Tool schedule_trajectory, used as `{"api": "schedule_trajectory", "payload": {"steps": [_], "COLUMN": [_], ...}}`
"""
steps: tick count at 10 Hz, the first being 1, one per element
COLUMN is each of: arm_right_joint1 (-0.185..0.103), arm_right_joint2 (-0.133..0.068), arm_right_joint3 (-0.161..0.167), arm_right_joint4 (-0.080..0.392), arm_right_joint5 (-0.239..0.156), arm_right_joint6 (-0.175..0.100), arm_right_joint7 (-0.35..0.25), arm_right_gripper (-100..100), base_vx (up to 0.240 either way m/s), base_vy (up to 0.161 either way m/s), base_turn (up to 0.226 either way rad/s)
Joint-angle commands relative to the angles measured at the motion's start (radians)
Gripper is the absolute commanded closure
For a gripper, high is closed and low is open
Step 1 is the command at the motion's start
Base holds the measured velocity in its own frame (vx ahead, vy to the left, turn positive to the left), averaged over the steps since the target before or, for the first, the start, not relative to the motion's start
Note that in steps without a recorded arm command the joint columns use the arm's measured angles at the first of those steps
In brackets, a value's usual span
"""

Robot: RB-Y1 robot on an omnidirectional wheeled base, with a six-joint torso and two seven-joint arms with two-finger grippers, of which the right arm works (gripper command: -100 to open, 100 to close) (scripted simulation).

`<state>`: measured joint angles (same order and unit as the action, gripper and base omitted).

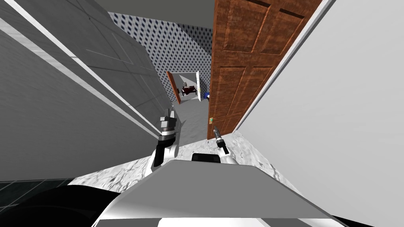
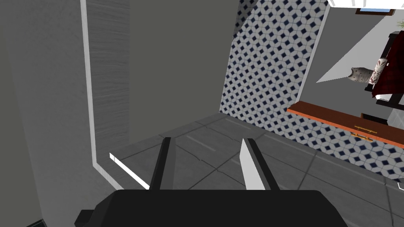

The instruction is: Push the door open

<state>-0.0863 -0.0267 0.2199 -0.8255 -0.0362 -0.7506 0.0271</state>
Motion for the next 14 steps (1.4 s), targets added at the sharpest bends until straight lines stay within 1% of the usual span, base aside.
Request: {"api": "schedule_trajectory", "payload": {"steps": [1, 2, 4, 7, 8, 9, 10, 12, 14], "arm_right_joint1": [-0.015, -0.026, -0.036, -0.057, -0.066, -0.055, -0.055, -0.055, -0.056], "arm_right_joint2": [0.008, 0.015, 0.023, 0.042, 0.052, 0.045, 0.017, 0.004, -0.001], "arm_right_joint3": [0.006, 0.011, 0.015, 0.023, 0.027, 0.026, 0.024, 0.021, 0.016], "arm_right_joint4": [0.04, 0.069, 0.097, 0.157, 0.182, 0.159, 0.163, 0.166, 0.171], "arm_right_joint5": [-0.003, -0.004, -0.006, -0.01, -0.011, -0.009, -0.01, -0.011, -0.013], "arm_right_joint6": [-0.007, -0.013, -0.018, -0.03, -0.035, -0.03, -0.032, -0.035, -0.039], "arm_right_joint7": [-0.003, -0.004, -0.005, -0.006, -0.006, -0.006, -0.006, -0.006, -0.005], "arm_right_gripper": [-100, -100, -100, -100, -100, -100, -100, -100, -100], "base_vx": [0.1, 0.091, 0.07, 0.071, 0.088, 0.04, 0.11, 0.163, 0.195], "base_vy": [-0.115, -0.159, -0.11, -0.084, -0.094, -0.042, 0.008, 0.054, 0.05], "base_turn": [0.057, 0.063, 0.037, 0.042, 0.05, 0.015, 0.025, 0.024, 0.026]}}
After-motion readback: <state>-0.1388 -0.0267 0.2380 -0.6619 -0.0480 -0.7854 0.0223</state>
